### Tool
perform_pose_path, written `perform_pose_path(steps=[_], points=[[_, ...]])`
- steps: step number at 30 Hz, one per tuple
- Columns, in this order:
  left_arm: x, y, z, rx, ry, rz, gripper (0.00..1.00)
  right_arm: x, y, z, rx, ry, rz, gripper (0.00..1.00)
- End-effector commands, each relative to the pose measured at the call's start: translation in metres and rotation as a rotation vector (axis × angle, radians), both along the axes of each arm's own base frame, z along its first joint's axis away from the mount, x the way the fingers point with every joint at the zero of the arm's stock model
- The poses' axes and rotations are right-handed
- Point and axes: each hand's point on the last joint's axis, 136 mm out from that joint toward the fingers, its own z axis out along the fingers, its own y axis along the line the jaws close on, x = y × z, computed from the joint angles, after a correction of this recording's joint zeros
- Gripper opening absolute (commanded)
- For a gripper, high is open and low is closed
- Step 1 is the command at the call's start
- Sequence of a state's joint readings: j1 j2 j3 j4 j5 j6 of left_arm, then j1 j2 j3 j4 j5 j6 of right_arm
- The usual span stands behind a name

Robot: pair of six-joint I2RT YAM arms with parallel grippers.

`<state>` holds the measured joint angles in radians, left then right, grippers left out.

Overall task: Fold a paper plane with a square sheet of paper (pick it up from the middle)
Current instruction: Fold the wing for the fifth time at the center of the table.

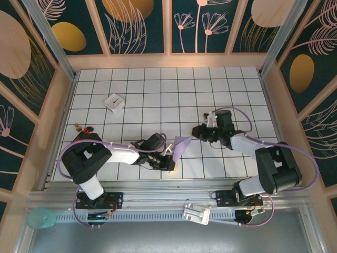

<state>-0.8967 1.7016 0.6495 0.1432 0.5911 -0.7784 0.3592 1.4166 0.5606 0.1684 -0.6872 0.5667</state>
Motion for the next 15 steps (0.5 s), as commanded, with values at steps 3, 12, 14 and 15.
perform_pose_path(steps=[3,12,14,15], points=[[-0.019,0.043,-0.041,0.233,0.085,0.026,0.00,-0.023,0.033,-0.018,0.016,0.042,0.080,0.10],[-0.002,0.015,-0.015,0.135,0.041,0.023,0.07,-0.024,0.031,-0.066,-0.062,0.129,0.089,0.09],[0.007,-0.001,0.009,0.052,0.008,0.022,0.14,-0.027,0.028,-0.074,-0.078,0.145,0.089,0.09],[0.011,-0.008,0.018,0.018,-0.005,0.020,0.17,-0.030,0.026,-0.077,-0.082,0.157,0.089,0.09]])
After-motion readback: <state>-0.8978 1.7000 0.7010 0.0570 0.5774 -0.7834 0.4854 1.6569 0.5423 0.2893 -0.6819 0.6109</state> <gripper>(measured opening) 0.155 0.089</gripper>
